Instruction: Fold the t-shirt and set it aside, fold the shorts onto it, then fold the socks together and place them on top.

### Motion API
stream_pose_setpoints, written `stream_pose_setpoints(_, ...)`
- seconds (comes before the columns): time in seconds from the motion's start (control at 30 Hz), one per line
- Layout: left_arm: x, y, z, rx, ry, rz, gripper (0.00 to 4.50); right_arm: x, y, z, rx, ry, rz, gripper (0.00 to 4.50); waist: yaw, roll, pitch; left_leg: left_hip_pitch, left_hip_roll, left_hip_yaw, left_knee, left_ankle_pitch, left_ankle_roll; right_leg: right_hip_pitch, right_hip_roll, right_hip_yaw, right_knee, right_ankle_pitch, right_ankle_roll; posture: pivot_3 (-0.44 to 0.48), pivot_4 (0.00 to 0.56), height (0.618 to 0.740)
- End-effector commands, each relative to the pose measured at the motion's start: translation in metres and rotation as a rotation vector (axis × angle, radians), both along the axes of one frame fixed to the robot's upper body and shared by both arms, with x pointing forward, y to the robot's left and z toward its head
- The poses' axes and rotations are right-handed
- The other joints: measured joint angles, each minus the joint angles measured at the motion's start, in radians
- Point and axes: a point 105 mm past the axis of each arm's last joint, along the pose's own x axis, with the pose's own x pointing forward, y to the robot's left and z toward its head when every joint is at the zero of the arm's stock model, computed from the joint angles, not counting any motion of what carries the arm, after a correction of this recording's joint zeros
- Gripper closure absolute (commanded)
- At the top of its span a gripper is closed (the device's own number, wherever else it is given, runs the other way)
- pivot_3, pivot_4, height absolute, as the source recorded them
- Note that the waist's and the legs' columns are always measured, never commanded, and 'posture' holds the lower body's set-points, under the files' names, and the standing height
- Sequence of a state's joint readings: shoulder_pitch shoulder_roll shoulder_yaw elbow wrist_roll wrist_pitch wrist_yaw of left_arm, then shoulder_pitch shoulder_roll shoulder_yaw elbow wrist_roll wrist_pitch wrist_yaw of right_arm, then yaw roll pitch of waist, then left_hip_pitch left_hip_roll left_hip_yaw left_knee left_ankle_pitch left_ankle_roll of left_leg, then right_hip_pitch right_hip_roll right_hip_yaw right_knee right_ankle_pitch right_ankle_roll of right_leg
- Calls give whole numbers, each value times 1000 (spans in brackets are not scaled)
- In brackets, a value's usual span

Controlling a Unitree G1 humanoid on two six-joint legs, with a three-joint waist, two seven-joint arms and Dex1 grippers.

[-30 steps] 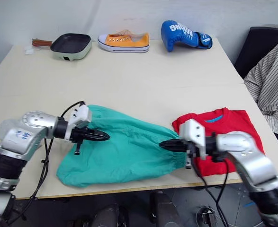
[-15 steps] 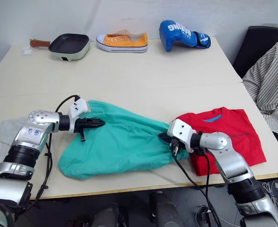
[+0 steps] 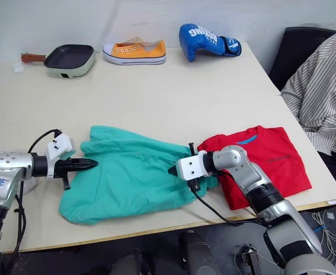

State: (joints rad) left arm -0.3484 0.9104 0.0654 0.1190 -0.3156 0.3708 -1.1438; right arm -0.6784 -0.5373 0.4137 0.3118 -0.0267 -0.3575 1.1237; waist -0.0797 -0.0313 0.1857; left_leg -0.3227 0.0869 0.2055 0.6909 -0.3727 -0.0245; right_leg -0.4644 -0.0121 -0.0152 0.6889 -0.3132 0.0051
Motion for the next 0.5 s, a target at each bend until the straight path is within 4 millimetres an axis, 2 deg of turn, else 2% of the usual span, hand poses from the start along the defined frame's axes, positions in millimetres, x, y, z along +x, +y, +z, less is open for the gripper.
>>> stream_pose_setpoints(0.03, -6, -28, 49, -82, -93, -118, 4466, -3, -8, 46, 161, 4, -51, 4500, 6, 0, 0, 0, 0, 0, 1, 0, 0, 0, 0, 0, 0, 0, 0, 0, 150, 740)
stream_pose_setpoints(0.1, -8, -43, 58, -106, -96, -172, 4466, -11, -18, 57, 195, 44, -86, 4500, 15, 0, 0, -1, 0, -2, 1, 0, 0, 0, 0, 0, 0, 0, 0, 0, 150, 740)
stream_pose_setpoints(0.2, -4, -61, 53, -85, -96, -241, 4466, -22, -37, 60, 216, 117, -188, 4500, 25, 0, 0, 0, -1, -2, 1, 0, 0, 1, 0, 0, -1, 0, 0, 0, 150, 740)
stream_pose_setpoints(0.33, -1, -74, 26, 1, -56, -299, 4466, -35, -56, 36, 137, 169, -304, 4500, 26, 0, 0, 0, -1, -2, 0, 0, -1, 1, 1, 0, -1, 0, 0, 0, 150, 740)
stream_pose_setpoints(0.5, 5, -68, -14, 160, -32, -317, 4466, -46, -62, 1, 42, 209, -369, 4500, 17, 0, 0, 3, -4, -3, -4, 0, -3, 0, 4, 6, -1, 0, 0, 0, 150, 740)
